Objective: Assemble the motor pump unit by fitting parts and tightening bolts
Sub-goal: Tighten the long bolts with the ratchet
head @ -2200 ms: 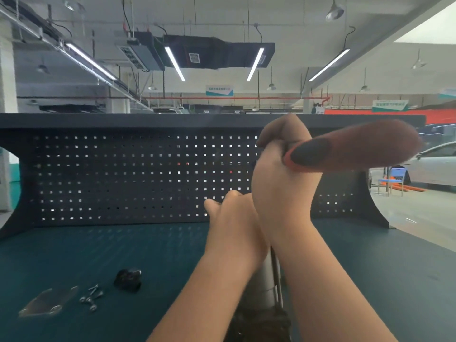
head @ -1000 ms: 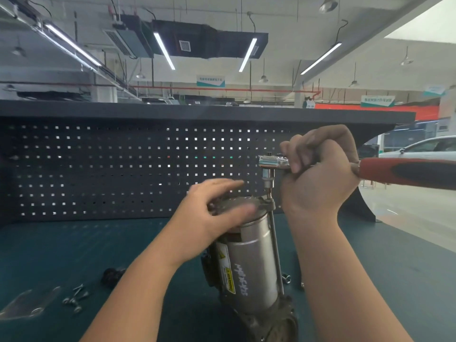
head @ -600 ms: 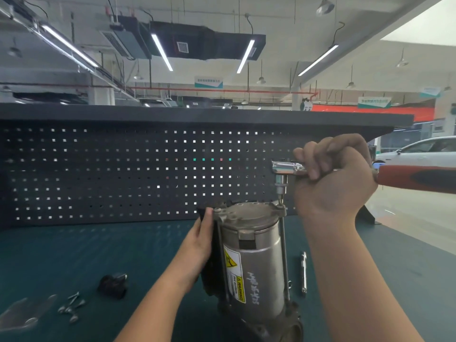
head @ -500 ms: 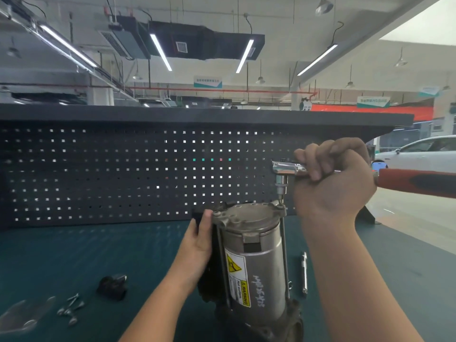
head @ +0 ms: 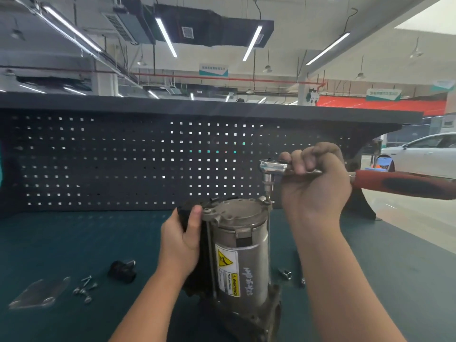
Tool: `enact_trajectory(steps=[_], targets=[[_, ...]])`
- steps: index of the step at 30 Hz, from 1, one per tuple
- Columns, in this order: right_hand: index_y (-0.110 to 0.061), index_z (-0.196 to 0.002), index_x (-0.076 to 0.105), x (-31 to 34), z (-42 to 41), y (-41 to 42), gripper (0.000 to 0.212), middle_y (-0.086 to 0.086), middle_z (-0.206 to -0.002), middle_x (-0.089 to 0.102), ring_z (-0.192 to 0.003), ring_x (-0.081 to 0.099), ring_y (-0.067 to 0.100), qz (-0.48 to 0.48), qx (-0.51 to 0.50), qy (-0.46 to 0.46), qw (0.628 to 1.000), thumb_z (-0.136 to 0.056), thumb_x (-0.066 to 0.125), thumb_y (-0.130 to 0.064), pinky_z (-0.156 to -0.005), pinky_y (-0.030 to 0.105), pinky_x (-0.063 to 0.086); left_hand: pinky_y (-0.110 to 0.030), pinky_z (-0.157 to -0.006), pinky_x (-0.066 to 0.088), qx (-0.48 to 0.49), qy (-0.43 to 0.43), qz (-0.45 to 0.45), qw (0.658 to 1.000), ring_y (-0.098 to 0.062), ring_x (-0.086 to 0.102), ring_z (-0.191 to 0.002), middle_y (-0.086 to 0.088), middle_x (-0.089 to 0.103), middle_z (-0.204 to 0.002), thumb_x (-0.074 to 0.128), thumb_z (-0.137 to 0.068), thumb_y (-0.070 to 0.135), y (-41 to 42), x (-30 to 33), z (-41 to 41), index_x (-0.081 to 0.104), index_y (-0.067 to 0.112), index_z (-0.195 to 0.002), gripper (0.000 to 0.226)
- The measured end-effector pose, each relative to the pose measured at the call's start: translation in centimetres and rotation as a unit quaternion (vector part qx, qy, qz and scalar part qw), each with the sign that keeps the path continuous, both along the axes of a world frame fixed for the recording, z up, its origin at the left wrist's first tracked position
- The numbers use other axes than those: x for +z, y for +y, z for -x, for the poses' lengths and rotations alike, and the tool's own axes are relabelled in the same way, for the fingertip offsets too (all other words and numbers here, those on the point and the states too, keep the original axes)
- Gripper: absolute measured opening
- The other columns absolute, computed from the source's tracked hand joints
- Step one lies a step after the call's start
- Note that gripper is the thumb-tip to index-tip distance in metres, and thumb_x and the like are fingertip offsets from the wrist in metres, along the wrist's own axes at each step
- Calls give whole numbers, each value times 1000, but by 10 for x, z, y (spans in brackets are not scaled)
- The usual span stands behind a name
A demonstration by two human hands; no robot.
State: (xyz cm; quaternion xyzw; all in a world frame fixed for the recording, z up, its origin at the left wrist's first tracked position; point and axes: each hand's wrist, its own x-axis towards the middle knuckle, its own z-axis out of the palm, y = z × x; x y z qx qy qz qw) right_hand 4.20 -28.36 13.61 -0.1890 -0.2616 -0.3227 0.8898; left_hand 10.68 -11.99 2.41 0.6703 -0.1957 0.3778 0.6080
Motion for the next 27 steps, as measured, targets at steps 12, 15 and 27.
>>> enact_trajectory(steps=[12,15,27], targets=[[-8,-66,45,6,-16,102,35,-4,-46,40,-41,41,14,198,-35,14,979,-79,25,18,-53,20,44,-34,-68,41,54,71,35,995,-21,54,-74,-20,64,-78,32,-63,78,110,6,-10,63,-12,-81,97],[-7,-64,44,8,-13,115,34,-6,-44,38,-40,40,12,211,-62,11,975,-78,25,17,-48,18,39,-28,-71,47,5,132,47,990,-10,67,-76,1,75,-79,32,-64,84,114,8,-5,75,17,-77,81],[-7,-62,46,11,-9,117,34,-2,-46,38,-41,36,15,197,-77,22,977,-75,25,17,-53,24,42,-2,-88,36,8,-2,-6,1000,10,52,-112,27,61,-117,39,-83,64,121,76,36,61,38,-118,49]])
